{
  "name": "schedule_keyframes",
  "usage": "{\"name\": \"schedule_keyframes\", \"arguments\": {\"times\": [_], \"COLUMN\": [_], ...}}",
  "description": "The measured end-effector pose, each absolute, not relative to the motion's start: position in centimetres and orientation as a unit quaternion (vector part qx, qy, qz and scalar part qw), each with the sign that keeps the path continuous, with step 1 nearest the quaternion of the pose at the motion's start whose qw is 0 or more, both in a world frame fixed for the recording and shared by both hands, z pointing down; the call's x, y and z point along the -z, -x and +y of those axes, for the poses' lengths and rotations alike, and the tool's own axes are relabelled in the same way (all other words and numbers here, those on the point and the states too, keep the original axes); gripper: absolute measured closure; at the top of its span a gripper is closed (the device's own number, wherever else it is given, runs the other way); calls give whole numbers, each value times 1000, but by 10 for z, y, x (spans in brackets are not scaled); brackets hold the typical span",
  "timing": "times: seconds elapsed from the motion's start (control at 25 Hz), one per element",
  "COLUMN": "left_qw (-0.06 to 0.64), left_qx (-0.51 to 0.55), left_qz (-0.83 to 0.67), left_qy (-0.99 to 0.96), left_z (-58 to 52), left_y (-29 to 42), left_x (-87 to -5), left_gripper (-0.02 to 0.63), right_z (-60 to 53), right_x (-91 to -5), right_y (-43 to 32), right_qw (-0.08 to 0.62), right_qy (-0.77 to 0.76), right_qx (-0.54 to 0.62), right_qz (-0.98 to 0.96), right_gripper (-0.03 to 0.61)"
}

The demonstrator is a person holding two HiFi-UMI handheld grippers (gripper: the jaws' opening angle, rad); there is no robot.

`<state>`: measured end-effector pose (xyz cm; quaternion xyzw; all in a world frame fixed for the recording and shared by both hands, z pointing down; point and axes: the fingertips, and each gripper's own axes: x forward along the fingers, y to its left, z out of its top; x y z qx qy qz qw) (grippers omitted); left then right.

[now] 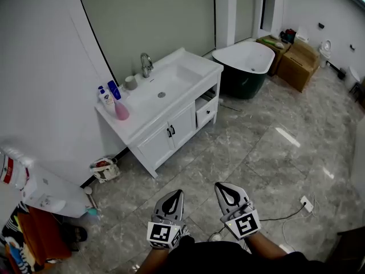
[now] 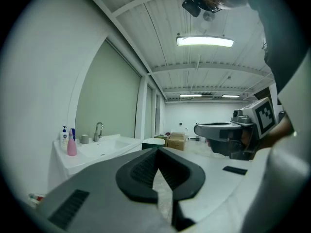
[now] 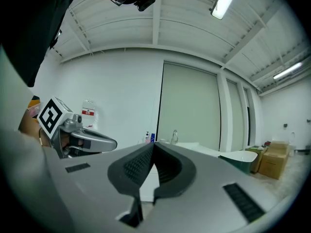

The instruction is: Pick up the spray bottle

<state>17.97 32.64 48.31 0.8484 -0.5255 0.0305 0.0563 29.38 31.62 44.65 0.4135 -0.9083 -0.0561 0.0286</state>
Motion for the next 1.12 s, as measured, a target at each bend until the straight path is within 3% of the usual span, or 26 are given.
{"name": "schedule_keyframes", "arguments": {"times": [0.48,0.68,1.04,1.12], "left_qw": [48,45,62,65], "left_qx": [-37,-33,-19,-15], "left_qz": [-528,-538,-564,-561], "left_qy": [-847,-841,-823,-825], "left_z": [325,318,289,283], "left_y": [-155,-133,-80,-73], "left_x": [-483,-484,-487,-487], "left_gripper": [608,446,83,53], "right_z": [312,308,289,284], "right_x": [-440,-440,-439,-439], "right_y": [-272,-253,-214,-206], "right_qw": [-6,-1,0,0], "right_qy": [-417,-414,-407,-408], "right_qx": [36,35,42,42], "right_qz": [-908,-909,-912,-912], "right_gripper": [580,580,580,580]}}
